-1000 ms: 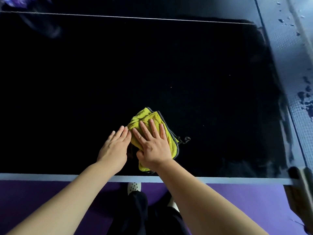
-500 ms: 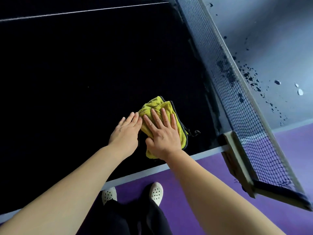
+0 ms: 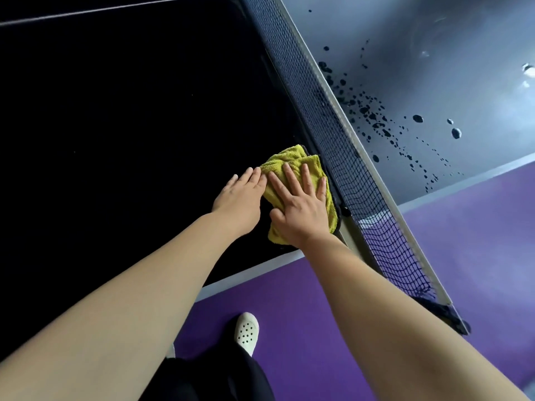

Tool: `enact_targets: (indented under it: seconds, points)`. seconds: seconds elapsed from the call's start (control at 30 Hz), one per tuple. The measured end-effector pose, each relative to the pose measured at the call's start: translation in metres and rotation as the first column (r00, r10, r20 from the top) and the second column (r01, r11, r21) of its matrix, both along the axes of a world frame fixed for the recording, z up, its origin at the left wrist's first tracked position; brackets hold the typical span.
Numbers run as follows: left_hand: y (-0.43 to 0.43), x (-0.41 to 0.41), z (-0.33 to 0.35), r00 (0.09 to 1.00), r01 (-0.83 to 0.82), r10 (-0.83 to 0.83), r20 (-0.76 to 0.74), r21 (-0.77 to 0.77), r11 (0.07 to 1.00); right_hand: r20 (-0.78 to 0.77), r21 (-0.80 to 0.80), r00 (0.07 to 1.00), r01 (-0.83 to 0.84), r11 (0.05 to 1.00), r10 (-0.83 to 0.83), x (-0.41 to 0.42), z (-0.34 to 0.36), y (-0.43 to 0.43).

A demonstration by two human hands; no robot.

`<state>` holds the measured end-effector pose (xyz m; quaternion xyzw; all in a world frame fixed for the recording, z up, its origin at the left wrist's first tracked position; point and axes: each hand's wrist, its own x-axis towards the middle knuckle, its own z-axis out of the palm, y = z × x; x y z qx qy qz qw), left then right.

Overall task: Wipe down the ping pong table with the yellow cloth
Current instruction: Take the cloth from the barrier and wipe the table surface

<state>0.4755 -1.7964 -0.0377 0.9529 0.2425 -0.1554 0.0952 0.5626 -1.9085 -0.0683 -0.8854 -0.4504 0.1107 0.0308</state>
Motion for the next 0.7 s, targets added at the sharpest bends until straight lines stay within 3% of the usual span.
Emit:
enact_targets:
  seconds: [0.3, 0.7]
  points:
    - [-0.005, -0.038, -0.003, 0.993, 0.111, -0.11, -0.028, 0.023, 0.994, 0.012, 0.015, 0.983, 0.186, 0.983, -0.186, -0.057, -0.005, -0.011]
    - [0.038, -0.22, 0.003, 0.994, 0.102, -0.1, -0.048, 0.05, 0.994, 0.003, -0.077, 0.994, 0.107, 0.991, -0.107, -0.226, 0.001, 0.034]
